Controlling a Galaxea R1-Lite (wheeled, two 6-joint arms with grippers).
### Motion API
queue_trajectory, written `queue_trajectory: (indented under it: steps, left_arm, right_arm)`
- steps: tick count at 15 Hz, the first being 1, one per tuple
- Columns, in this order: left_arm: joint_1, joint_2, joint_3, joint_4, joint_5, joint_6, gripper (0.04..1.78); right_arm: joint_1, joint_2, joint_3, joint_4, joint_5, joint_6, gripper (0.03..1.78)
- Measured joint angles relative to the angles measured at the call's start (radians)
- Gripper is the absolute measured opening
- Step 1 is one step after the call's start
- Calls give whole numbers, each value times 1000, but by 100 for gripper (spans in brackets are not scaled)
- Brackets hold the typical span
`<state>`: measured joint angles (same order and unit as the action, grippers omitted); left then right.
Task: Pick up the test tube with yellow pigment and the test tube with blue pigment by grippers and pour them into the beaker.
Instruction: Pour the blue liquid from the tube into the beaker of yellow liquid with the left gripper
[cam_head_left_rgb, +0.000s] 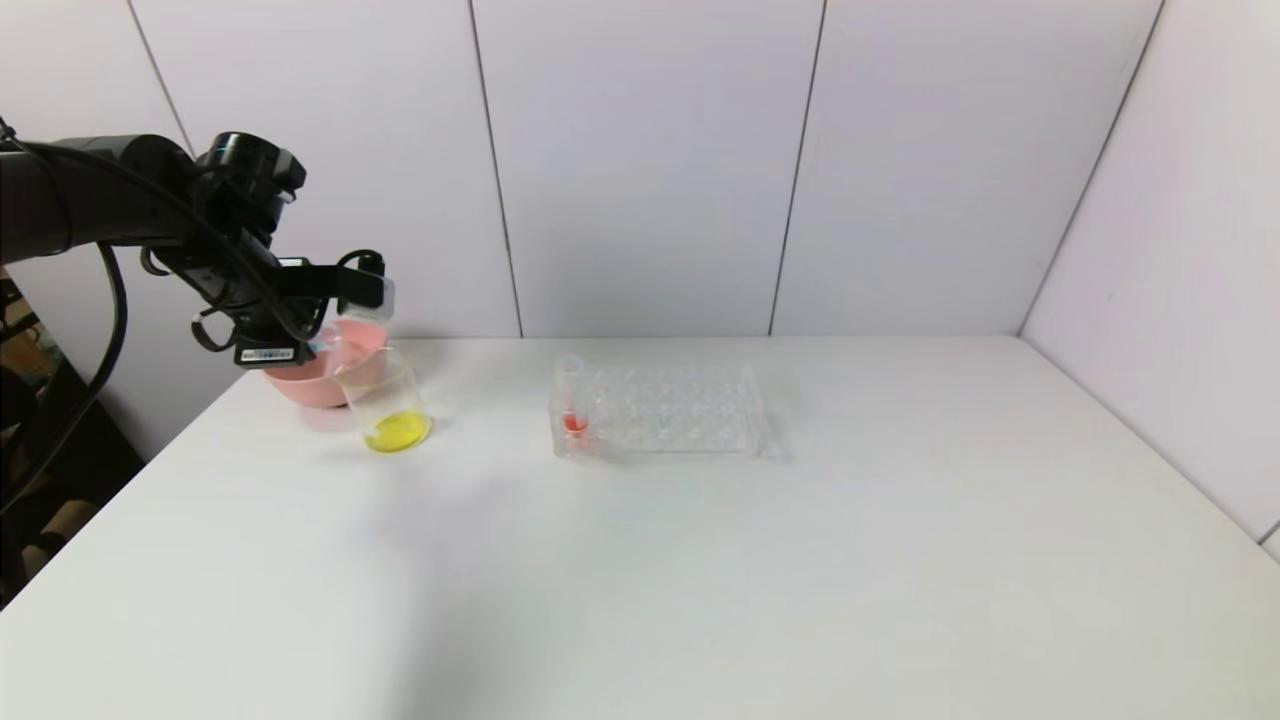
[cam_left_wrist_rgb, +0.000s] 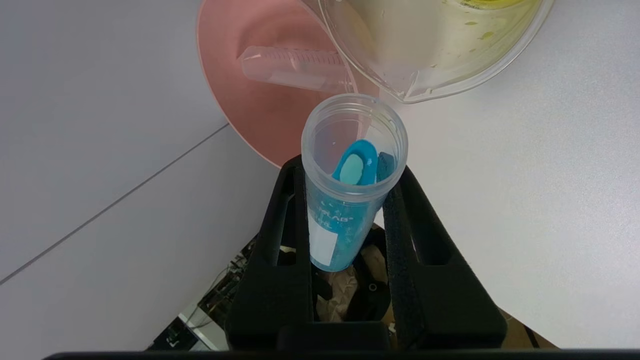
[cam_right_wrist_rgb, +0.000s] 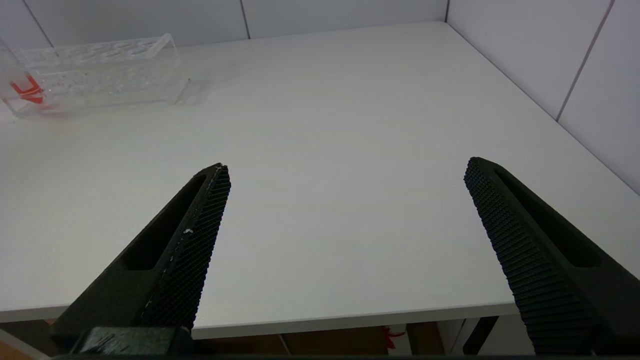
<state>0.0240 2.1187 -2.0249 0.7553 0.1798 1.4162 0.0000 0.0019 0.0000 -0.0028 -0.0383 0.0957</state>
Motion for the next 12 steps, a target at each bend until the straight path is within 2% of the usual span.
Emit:
queue_trajectory:
  steps: [5, 12]
  left_arm:
    - [-20, 1, 0, -9, 84, 7, 44]
    - [-37, 3, 0, -11, 144, 16, 44]
  right_arm:
    - [0, 0, 0, 0, 0, 0, 171]
    - [0, 0, 0, 0, 0, 0, 171]
